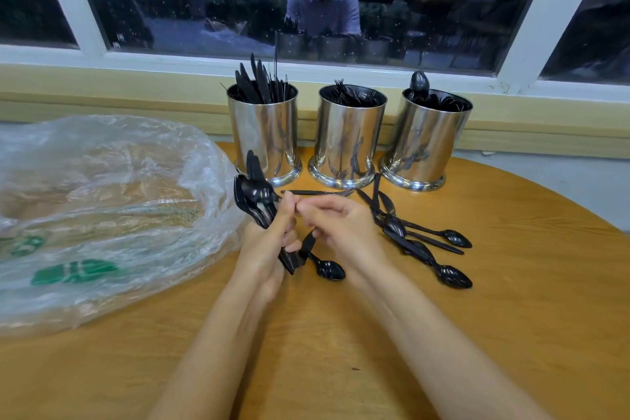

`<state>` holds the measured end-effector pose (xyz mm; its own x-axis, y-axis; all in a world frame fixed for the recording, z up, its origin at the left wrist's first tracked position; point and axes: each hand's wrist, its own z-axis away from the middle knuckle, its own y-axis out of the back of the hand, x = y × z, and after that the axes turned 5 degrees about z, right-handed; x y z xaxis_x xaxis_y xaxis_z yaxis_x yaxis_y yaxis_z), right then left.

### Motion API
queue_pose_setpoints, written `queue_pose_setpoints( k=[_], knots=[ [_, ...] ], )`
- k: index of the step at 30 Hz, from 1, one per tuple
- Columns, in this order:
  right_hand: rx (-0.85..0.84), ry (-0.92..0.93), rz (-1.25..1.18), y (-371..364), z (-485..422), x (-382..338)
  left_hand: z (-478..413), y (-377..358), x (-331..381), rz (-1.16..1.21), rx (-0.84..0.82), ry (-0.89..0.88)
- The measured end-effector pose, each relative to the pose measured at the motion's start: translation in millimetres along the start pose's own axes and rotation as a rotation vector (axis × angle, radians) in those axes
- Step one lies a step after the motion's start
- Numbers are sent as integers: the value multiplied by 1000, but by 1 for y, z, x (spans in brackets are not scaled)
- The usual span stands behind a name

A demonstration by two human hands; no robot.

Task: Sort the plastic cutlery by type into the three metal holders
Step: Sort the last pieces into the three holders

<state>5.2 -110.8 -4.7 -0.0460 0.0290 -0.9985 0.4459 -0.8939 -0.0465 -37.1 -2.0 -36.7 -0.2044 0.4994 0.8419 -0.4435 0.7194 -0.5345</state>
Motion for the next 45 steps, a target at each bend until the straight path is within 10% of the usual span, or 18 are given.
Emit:
queue_pose_setpoints(
  k=[16, 28, 33, 38, 45],
  knots=[
    [23, 219, 1170, 13, -5, 52, -5, 5, 5, 131, 110, 13],
    [-276, 318, 986, 67, 0, -8, 3, 0, 3, -140, -47, -107],
    [-131, 393, 655, 66, -3, -20, 18, -14, -5, -365, -361, 24],
    [-73, 315, 553, 77, -17, -7, 20, -20, -10, -420, -334, 113],
    [318, 96, 1075, 126, -45, 25, 11, -16, -9, -255, -139, 127]
  ],
)
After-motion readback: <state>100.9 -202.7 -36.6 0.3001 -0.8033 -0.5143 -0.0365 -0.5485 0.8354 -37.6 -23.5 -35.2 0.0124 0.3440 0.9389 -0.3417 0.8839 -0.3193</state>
